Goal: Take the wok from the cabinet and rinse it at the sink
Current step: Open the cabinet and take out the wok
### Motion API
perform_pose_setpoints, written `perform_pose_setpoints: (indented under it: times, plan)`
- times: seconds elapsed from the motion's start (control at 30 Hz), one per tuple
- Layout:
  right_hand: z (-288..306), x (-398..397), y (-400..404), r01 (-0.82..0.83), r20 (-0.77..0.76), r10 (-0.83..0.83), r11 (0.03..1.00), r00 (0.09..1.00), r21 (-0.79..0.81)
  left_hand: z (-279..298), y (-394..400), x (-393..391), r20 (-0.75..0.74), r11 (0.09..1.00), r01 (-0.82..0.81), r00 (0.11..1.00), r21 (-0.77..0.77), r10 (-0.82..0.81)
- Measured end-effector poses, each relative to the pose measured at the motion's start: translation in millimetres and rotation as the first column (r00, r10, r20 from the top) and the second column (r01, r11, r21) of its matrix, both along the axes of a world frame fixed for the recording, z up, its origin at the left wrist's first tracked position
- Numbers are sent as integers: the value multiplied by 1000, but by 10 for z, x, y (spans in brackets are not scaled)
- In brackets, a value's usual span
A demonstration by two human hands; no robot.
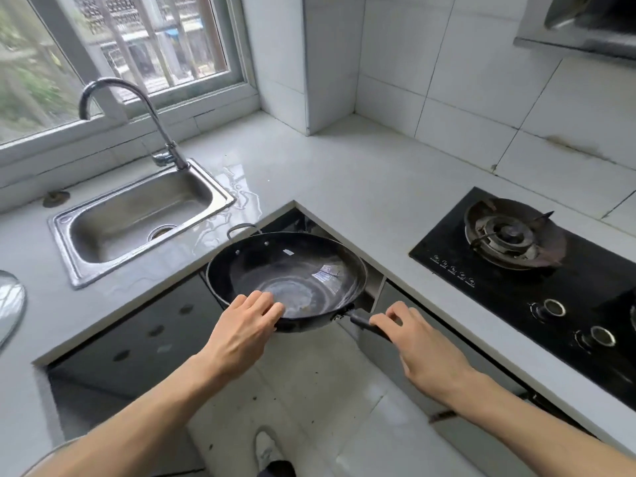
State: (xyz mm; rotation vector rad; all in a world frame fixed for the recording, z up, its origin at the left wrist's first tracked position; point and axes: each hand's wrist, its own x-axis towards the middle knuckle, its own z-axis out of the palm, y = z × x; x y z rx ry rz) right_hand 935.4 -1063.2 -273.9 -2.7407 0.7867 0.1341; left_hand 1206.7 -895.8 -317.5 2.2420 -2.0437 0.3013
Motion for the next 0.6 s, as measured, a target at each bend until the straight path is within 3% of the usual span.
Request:
perform_pose_setpoints:
  times: [0.23, 0.6]
  plan:
    - [254, 364, -263, -29, 87, 36, 996, 996, -83, 293, -251, 392, 10, 996, -42, 999, -73, 43]
    - [426, 1091, -688, 113, 95, -95, 971, 991, -208, 378, -1115, 1246, -32, 981, 76, 996, -176, -83]
